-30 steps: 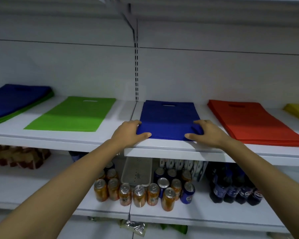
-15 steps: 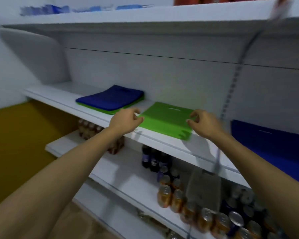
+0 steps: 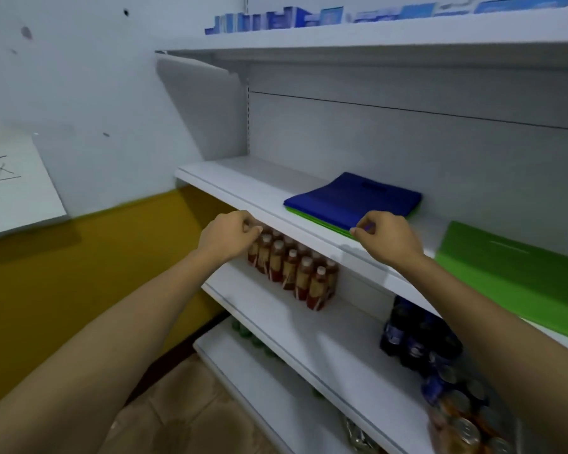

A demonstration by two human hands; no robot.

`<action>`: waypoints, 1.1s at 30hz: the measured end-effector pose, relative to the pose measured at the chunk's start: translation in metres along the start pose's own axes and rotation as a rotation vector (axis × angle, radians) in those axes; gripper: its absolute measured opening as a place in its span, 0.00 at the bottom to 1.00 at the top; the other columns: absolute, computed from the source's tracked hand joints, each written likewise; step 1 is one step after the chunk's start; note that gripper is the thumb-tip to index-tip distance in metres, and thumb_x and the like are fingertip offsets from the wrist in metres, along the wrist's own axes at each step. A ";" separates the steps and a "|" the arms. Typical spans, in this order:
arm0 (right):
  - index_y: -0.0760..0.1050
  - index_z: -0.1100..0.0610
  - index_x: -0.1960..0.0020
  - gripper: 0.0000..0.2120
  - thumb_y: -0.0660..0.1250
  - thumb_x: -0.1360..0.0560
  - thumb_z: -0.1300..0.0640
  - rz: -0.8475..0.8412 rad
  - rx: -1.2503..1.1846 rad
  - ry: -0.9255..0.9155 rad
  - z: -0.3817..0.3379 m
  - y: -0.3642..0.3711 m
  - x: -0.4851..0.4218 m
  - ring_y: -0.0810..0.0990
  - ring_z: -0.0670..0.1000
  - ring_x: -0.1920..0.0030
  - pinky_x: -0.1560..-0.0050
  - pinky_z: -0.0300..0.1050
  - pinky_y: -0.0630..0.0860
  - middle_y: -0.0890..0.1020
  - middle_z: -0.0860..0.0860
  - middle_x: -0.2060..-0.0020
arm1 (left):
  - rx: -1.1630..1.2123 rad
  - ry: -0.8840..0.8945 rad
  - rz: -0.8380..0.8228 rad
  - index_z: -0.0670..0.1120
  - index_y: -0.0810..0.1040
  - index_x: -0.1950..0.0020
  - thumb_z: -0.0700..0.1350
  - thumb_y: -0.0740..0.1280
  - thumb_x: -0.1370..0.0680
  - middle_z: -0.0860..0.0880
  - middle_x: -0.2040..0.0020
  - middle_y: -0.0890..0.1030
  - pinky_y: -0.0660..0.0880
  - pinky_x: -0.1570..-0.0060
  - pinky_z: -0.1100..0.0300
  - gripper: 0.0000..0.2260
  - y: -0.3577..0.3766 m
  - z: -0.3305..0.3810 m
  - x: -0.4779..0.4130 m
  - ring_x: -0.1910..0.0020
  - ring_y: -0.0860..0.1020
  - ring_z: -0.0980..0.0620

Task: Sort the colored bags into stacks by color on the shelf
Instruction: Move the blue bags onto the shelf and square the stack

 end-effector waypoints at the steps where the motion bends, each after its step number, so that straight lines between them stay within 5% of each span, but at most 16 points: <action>1: 0.78 0.52 0.52 0.08 0.66 0.24 0.48 0.003 0.009 0.002 -0.006 0.006 -0.005 0.78 0.52 0.56 0.60 0.44 0.73 0.80 0.49 0.58 | 0.017 -0.006 -0.006 0.51 0.78 0.44 0.55 0.63 0.22 0.53 0.52 0.81 0.78 0.55 0.53 0.12 0.001 -0.009 -0.007 0.51 0.78 0.51; 11: 0.79 0.53 0.52 0.08 0.65 0.24 0.49 0.098 -0.015 0.160 0.019 0.019 -0.065 0.80 0.54 0.55 0.54 0.51 0.79 0.82 0.51 0.58 | 0.074 0.032 -0.046 0.51 0.76 0.39 0.55 0.62 0.21 0.53 0.48 0.82 0.74 0.58 0.59 0.14 0.037 -0.018 -0.080 0.52 0.79 0.52; 19: 0.78 0.55 0.51 0.10 0.65 0.24 0.49 0.165 0.007 0.366 0.084 0.021 -0.117 0.78 0.56 0.52 0.55 0.43 0.71 0.81 0.52 0.54 | 0.073 0.150 -0.100 0.49 0.76 0.37 0.56 0.63 0.22 0.52 0.43 0.80 0.74 0.51 0.57 0.17 0.072 0.026 -0.169 0.47 0.77 0.51; 22: 0.75 0.54 0.40 0.20 0.64 0.25 0.41 0.117 0.071 0.469 0.109 0.025 -0.132 0.76 0.58 0.44 0.46 0.49 0.74 0.79 0.56 0.43 | 0.059 0.202 -0.199 0.44 0.72 0.32 0.56 0.64 0.21 0.46 0.35 0.76 0.73 0.44 0.53 0.23 0.095 0.040 -0.192 0.39 0.75 0.46; 25: 0.67 0.58 0.31 0.39 0.64 0.30 0.30 0.049 0.114 0.605 0.131 0.036 -0.136 0.70 0.61 0.35 0.37 0.55 0.70 0.72 0.59 0.35 | 0.085 0.206 -0.284 0.41 0.75 0.36 0.57 0.64 0.22 0.44 0.41 0.78 0.75 0.47 0.54 0.22 0.121 0.045 -0.212 0.42 0.77 0.44; 27: 0.73 0.56 0.37 0.42 0.61 0.35 0.24 -0.031 0.098 0.659 0.141 0.048 -0.136 0.73 0.61 0.37 0.40 0.54 0.71 0.76 0.58 0.39 | 0.110 0.226 -0.334 0.43 0.78 0.38 0.59 0.64 0.22 0.47 0.42 0.79 0.75 0.47 0.55 0.22 0.134 0.049 -0.225 0.43 0.77 0.45; 29: 0.79 0.54 0.57 0.37 0.60 0.41 0.21 -0.044 0.029 0.651 0.148 0.056 -0.135 0.79 0.61 0.48 0.52 0.49 0.74 0.81 0.56 0.55 | 0.121 0.255 -0.401 0.46 0.78 0.37 0.60 0.63 0.22 0.49 0.39 0.78 0.74 0.44 0.56 0.22 0.143 0.054 -0.238 0.42 0.76 0.47; 33: 0.78 0.58 0.65 0.20 0.72 0.32 0.40 0.081 -0.098 0.642 0.149 0.052 -0.142 0.81 0.57 0.59 0.62 0.46 0.70 0.81 0.54 0.65 | 0.100 0.326 -0.425 0.47 0.80 0.55 0.60 0.61 0.22 0.49 0.55 0.80 0.72 0.58 0.58 0.18 0.145 0.068 -0.267 0.55 0.77 0.49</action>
Point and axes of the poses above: each hand's wrist, its own x-axis away from the middle knuckle, its own y-axis out of the palm, z = x × y, the point moved 3 cm from there along -x, towards the middle knuckle
